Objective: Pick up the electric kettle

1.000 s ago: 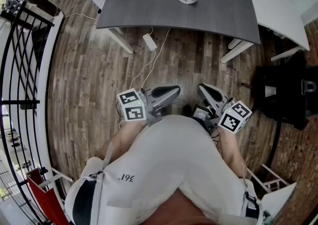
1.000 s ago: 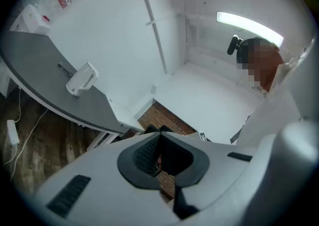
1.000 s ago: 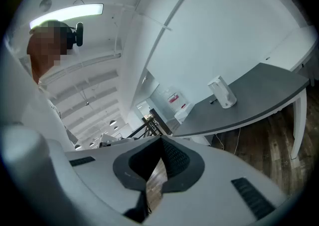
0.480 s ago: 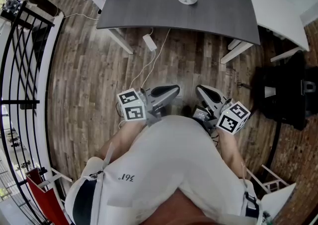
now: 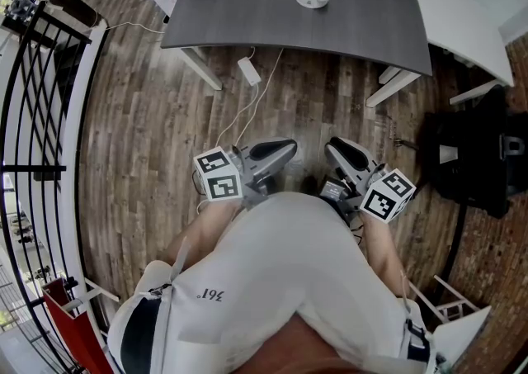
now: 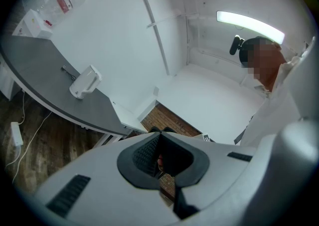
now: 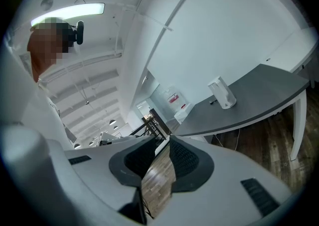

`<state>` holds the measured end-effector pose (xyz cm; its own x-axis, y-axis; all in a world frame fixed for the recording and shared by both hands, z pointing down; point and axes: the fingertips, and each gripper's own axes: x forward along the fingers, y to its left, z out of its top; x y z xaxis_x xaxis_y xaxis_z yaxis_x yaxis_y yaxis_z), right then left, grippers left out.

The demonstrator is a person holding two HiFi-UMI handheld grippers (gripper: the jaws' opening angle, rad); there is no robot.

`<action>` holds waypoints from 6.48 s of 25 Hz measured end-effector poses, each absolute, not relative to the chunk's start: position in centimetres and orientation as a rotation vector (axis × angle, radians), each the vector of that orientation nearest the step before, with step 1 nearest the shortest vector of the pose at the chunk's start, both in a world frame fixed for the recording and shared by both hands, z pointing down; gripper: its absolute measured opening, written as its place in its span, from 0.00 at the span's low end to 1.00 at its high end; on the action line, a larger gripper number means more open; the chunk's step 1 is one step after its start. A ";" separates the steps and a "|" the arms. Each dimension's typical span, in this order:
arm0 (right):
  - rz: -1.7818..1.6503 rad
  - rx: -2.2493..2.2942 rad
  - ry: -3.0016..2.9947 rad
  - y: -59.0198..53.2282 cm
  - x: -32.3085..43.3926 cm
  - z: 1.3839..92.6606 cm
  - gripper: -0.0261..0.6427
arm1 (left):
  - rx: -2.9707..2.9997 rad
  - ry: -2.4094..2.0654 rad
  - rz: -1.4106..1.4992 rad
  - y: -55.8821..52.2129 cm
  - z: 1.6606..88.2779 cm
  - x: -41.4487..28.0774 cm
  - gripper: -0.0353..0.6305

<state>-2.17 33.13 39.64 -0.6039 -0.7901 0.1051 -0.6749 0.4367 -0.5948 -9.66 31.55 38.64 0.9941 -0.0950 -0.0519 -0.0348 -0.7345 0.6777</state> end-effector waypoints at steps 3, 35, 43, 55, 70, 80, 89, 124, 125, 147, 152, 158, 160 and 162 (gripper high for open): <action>-0.908 -1.290 2.491 33.1 -2.0 39.8 0.15 | 2.393 -0.088 -0.104 31.7 38.7 -9.4 0.06; -0.950 -1.272 2.519 32.3 5.8 41.1 0.16 | 2.437 -0.276 -0.197 30.0 38.5 -3.4 0.07; -0.955 -1.264 2.556 31.0 6.0 42.1 0.19 | 2.427 -0.345 -0.148 29.6 39.9 -3.6 0.18; -0.961 -1.332 2.523 24.3 4.5 42.8 0.19 | 2.453 -0.288 -0.119 22.1 40.2 -4.5 0.18; -0.948 -1.384 2.487 12.3 0.2 41.7 0.19 | 2.481 -0.179 -0.121 9.9 38.5 -8.3 0.18; -0.906 -1.444 2.456 8.1 -3.5 41.2 0.19 | 2.482 -0.110 -0.105 6.0 38.6 -12.2 0.18; -0.919 -1.554 2.391 7.5 -2.7 42.0 0.19 | 2.459 -0.060 -0.102 4.7 39.6 -12.8 0.18; -0.882 -1.664 2.391 -0.5 6.3 43.3 0.19 | 2.464 -0.148 -0.087 -1.7 40.5 -6.8 0.18; -0.882 -1.659 2.400 -0.9 6.6 43.3 0.19 | 2.464 -0.156 -0.087 -1.9 40.4 -6.6 0.18; -0.869 -1.511 2.601 -5.7 13.0 42.6 0.19 | 2.478 -0.288 -0.102 -5.2 39.7 1.2 0.18; -0.844 -1.495 2.635 -6.0 13.4 42.6 0.19 | 2.487 -0.310 -0.095 -5.5 39.7 1.6 0.18; -0.806 -1.518 2.643 -6.3 12.8 42.1 0.19 | 2.501 -0.280 -0.087 -6.1 39.7 1.3 0.18; -0.801 -1.534 2.636 -6.4 12.5 42.1 0.19 | 2.511 -0.258 -0.079 -6.4 39.5 1.2 0.18; -0.791 -1.549 2.633 -6.5 12.2 41.9 0.19 | 2.519 -0.241 -0.064 -6.7 39.5 1.0 0.18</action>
